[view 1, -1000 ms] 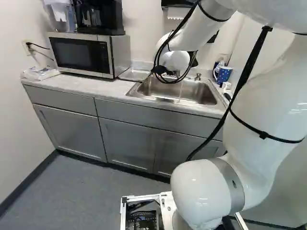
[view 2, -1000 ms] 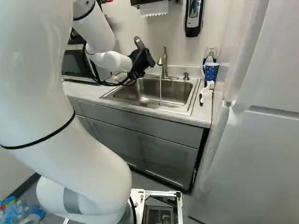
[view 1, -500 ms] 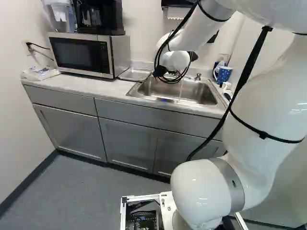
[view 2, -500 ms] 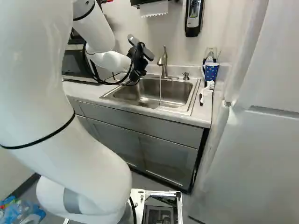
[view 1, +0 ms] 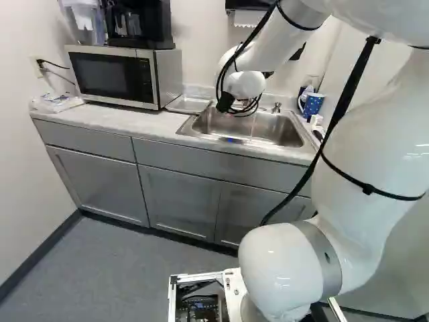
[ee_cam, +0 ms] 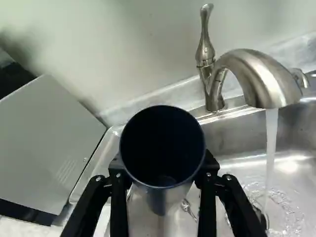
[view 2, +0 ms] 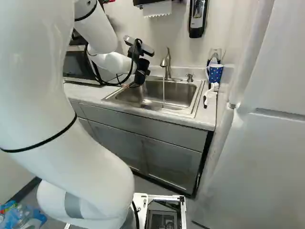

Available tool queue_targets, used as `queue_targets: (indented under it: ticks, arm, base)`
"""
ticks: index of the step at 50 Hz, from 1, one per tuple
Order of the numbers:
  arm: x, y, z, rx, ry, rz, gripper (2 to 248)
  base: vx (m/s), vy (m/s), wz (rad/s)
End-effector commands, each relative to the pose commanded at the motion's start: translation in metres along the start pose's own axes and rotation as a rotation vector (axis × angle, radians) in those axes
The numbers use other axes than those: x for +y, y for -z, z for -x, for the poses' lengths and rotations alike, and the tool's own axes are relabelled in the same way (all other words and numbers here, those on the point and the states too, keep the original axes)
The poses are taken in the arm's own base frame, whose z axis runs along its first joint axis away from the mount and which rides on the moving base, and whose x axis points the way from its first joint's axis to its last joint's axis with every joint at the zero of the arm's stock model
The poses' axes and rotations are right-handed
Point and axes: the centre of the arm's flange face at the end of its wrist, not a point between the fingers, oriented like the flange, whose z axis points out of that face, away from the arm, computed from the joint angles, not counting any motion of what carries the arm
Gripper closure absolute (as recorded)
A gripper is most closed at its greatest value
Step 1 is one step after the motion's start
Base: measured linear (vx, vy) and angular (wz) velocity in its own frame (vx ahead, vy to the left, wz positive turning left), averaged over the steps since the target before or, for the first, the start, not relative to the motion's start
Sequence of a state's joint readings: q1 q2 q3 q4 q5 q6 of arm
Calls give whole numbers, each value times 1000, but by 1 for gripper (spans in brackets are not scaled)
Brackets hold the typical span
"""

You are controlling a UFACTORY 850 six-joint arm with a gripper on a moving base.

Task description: Rinse the cup and place it in the tray

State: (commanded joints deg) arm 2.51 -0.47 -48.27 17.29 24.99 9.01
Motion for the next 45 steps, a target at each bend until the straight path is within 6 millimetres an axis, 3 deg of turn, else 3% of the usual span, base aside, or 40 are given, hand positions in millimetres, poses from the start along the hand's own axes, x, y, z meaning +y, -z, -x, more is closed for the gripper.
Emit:
queue_targets:
  ticks: [45]
  arm:
    - [0,0,0,0,431,0,124]
  base:
    - [0,0,0]
